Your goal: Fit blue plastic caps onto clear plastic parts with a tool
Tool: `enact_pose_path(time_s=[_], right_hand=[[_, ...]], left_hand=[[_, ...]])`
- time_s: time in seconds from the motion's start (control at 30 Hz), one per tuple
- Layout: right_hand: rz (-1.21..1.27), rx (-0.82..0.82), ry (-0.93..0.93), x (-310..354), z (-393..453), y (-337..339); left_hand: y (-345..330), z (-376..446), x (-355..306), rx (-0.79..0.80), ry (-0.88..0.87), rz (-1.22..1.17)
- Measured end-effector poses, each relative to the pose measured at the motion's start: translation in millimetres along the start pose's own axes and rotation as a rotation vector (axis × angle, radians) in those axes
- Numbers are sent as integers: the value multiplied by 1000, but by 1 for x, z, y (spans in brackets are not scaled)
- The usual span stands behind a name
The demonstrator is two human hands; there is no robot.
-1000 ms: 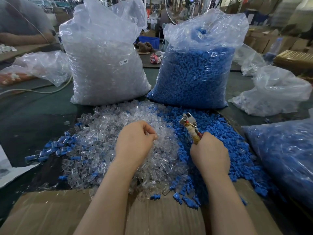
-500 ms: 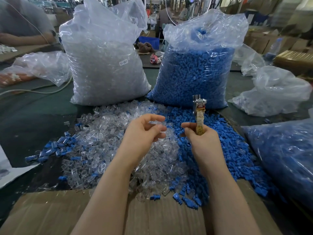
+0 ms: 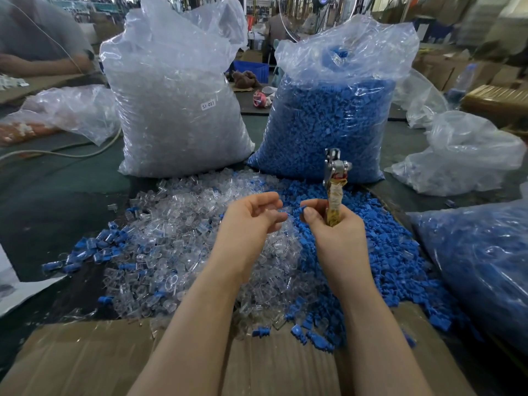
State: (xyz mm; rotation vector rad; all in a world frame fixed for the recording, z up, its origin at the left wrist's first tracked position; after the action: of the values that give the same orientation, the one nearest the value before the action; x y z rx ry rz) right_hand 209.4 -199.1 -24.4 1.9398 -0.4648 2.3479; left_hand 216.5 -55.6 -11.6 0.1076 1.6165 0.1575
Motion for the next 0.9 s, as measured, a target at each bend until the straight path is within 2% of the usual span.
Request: enact_pose_path(time_s=[0.2,0.43,0.7,0.9], right_hand=[[-52,21,98,2,-3,-5],[-130,-15,167,0,-3,-7],[-222,-97,258,3,-8,-5],[-283,-122,290,3,-10,-7]], left_hand=[[-2,-1,0,-10,54,-167],[-4,-5,-3,-82,33,-155],[-8,-8,-6,-47,60,-189],[-12,-10,-9,-87,31,-181]])
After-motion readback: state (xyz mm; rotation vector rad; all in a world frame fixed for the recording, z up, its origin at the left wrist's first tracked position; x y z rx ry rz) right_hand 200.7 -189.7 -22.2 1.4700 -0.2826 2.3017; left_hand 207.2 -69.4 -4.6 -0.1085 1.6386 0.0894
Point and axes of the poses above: each hand's wrist, its own z-axis towards the middle knuckle, its own y-axis out of the back of the hand, x = y × z, the point moved 3 cm from there along z, towards the middle knuckle, and after that the axes turned 13 degrees about z, right-handed, at the moved point
